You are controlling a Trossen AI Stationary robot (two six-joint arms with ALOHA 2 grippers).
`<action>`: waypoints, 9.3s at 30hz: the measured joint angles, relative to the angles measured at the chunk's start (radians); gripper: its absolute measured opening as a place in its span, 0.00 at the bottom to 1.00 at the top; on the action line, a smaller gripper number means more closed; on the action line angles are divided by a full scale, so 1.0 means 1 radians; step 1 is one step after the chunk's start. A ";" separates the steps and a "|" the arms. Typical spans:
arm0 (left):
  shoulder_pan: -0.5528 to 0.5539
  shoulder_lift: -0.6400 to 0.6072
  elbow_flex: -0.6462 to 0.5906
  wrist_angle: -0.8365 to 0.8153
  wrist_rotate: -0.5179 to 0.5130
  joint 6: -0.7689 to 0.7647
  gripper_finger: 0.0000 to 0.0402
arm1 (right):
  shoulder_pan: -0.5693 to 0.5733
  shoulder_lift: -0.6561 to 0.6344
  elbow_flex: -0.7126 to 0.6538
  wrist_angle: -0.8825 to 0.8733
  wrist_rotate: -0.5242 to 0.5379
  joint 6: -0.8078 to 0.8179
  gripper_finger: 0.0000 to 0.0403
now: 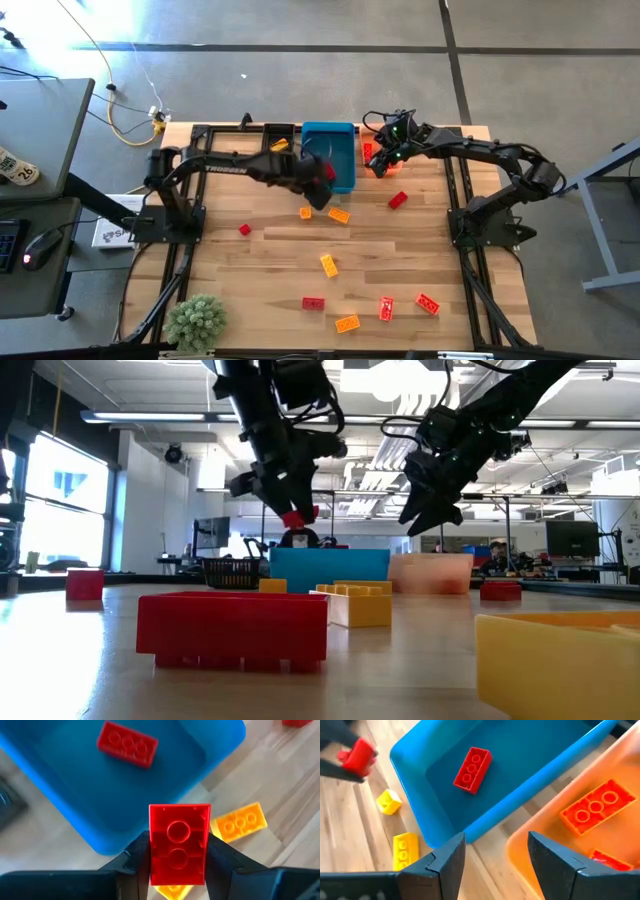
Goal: Sort & place blocks by color
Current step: Put the red game piece into the blue bin, then put the yellow game piece into the black bin
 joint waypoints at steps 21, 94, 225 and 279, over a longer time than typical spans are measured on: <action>0.232 0.053 0.002 0.104 0.175 0.276 0.32 | 0.302 0.000 0.000 0.022 0.028 0.428 0.50; 0.353 0.095 0.669 -0.558 0.247 0.599 0.52 | 0.583 0.302 0.000 0.277 0.354 0.142 0.62; -0.146 0.219 0.621 -0.479 0.432 0.738 0.49 | 0.733 -0.028 0.000 0.332 0.256 0.349 0.28; 0.266 0.219 0.621 -0.624 0.156 0.738 0.28 | 0.240 -0.028 0.001 0.269 0.178 0.023 0.56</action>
